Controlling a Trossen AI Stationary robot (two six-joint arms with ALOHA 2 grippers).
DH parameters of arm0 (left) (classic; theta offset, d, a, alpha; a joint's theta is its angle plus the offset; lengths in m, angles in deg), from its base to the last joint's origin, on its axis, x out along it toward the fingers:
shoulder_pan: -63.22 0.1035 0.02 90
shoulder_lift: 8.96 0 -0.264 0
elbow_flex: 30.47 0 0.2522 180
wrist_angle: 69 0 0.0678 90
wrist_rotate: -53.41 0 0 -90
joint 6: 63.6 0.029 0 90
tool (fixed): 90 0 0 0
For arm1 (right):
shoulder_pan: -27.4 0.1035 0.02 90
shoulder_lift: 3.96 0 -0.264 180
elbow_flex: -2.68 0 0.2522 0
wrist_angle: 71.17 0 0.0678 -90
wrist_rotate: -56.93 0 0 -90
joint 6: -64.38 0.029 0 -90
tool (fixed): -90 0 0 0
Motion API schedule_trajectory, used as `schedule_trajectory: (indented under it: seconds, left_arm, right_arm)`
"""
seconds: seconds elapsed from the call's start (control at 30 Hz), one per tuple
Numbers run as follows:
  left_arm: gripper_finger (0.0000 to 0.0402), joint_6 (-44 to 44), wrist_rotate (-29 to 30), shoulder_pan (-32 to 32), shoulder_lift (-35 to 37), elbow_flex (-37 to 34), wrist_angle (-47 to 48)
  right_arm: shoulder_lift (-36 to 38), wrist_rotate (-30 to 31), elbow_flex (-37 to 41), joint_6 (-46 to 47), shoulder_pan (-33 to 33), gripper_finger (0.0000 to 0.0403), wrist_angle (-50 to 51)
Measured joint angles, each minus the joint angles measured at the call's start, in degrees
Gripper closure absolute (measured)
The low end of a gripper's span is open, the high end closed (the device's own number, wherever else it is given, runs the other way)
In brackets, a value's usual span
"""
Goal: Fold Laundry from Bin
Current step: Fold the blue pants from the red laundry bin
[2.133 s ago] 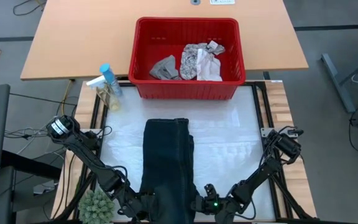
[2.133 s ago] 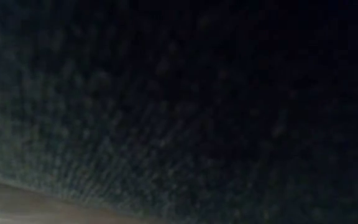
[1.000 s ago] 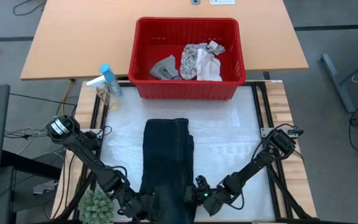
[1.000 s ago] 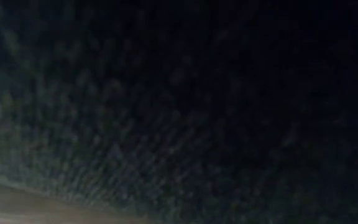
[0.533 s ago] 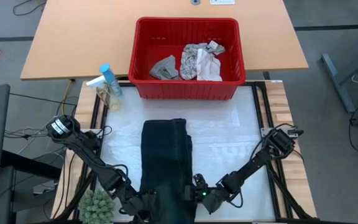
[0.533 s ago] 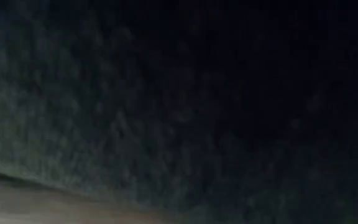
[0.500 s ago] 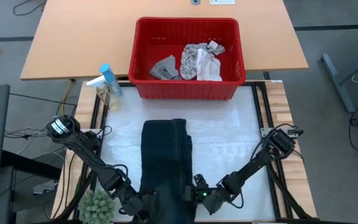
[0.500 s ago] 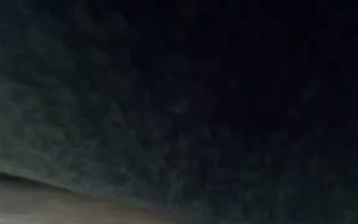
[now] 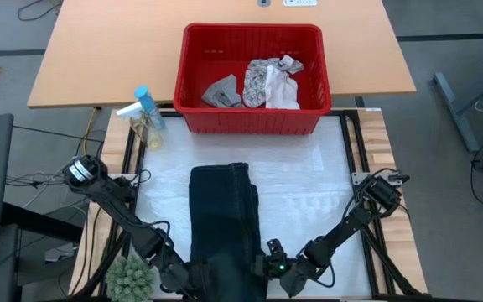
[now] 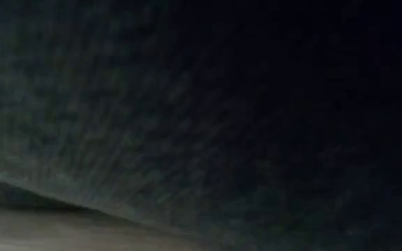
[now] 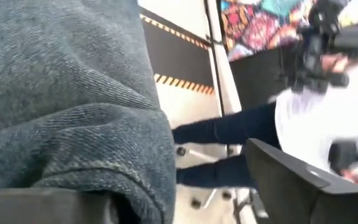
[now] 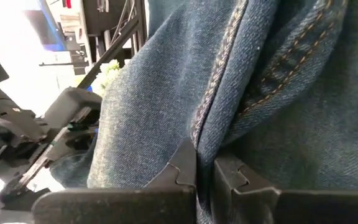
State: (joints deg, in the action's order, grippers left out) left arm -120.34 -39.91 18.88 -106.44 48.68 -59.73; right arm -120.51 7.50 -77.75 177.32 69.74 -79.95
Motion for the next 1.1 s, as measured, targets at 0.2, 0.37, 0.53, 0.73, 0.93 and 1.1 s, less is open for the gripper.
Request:
schedule_trajectory:
  seconds: [0.2, 0.37, 0.53, 0.73, 0.93, 1.1]
  left_arm:
    - [0.0106, -16.1, 8.0, -1.3, 0.0, 0.0, 0.4]
    - [0.0103, -30.1, 14.9, -4.3, 0.0, 0.1, 4.4]
    - [0.0102, -43.3, 27.3, -8.5, 0.0, 0.1, 10.1]
    - [0.0102, -57.2, 37.9, -12.1, 0.0, 0.0, 16.3]
    - [0.0102, -73.4, 47.6, -16.3, -0.1, -7.8, 10.1]
    - [0.0103, -75.8, 52.0, -16.7, -0.1, -14.5, 0.0]
  right_arm:
    - [0.0, 0.1, 0.0, -0.2, 0.3, 0.0367, 0.3]
    - [0.0, 0.1, 0.0, 0.5, 0.3, 0.0367, 1.5]
    - [0.0, 0.1, 0.0, 0.5, 0.4, 0.0367, 1.5]
    - [0.0, 0.1, 0.0, 0.6, 0.5, 0.0367, 2.2]
    - [0.0, 0.1, 0.0, 0.7, 0.5, 0.0367, 2.0]
    - [0.0, 0.1, 0.0, 1.1, 0.5, 0.0367, 1.9]
